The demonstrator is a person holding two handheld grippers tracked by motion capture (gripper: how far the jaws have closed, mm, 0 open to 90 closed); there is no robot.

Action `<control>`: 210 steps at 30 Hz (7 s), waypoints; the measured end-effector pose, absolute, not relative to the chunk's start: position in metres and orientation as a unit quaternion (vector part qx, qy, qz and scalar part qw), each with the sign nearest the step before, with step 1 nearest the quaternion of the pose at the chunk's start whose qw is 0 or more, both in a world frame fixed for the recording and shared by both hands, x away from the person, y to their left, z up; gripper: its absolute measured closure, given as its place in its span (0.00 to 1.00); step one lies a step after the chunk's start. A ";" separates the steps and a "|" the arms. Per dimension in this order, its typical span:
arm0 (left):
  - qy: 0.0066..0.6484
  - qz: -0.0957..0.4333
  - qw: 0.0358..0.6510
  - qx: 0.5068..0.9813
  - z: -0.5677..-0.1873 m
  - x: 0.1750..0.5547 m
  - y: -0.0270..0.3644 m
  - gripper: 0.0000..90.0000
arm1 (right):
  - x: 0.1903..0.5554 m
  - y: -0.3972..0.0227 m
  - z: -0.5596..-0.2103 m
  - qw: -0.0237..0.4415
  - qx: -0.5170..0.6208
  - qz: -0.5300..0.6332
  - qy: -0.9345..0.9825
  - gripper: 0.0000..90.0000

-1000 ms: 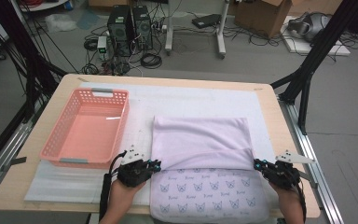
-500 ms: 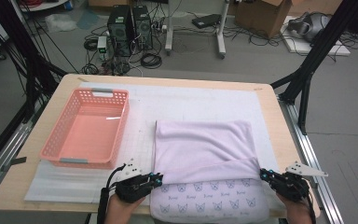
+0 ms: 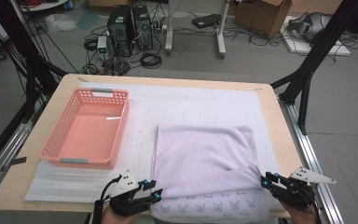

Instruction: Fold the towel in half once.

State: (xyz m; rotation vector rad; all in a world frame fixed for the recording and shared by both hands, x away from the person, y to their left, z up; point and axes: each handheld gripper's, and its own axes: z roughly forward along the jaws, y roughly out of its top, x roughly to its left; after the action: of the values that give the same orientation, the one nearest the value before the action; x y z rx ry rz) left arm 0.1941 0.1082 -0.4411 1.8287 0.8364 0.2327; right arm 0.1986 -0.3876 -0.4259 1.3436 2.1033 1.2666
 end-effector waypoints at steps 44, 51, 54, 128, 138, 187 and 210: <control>0.396 0.140 0.428 0.800 -0.451 0.311 0.076 0.92 | 0.274 -0.364 -0.443 0.150 0.524 0.366 0.754 0.95; 0.406 0.131 0.463 0.777 -0.447 0.308 0.084 0.77 | 0.254 -0.367 -0.437 0.156 0.513 0.358 0.764 0.83; 0.413 0.143 0.501 0.747 -0.440 0.321 0.087 0.53 | 0.258 -0.370 -0.432 0.178 0.510 0.381 0.750 0.65; 0.470 0.158 0.514 0.700 -0.419 0.480 0.082 0.66 | 0.460 -0.352 -0.403 0.256 0.505 0.420 0.709 0.65; 0.446 0.154 0.518 0.713 -0.414 0.444 0.082 0.62 | 0.431 -0.356 -0.391 0.223 0.479 0.428 0.733 0.62; 0.389 0.110 0.496 0.768 -0.449 0.286 0.108 0.96 | 0.278 -0.364 -0.441 0.162 0.464 0.424 0.761 0.97; 0.329 0.121 0.535 0.769 -0.449 0.195 0.119 0.96 | 0.186 -0.378 -0.444 0.157 0.454 0.439 0.759 0.97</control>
State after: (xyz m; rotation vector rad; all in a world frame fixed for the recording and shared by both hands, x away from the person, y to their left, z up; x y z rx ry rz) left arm 0.1947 0.1190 -0.4490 1.8315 0.7826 0.2886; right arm 0.1864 -0.3781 -0.4442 1.3006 2.1724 1.2559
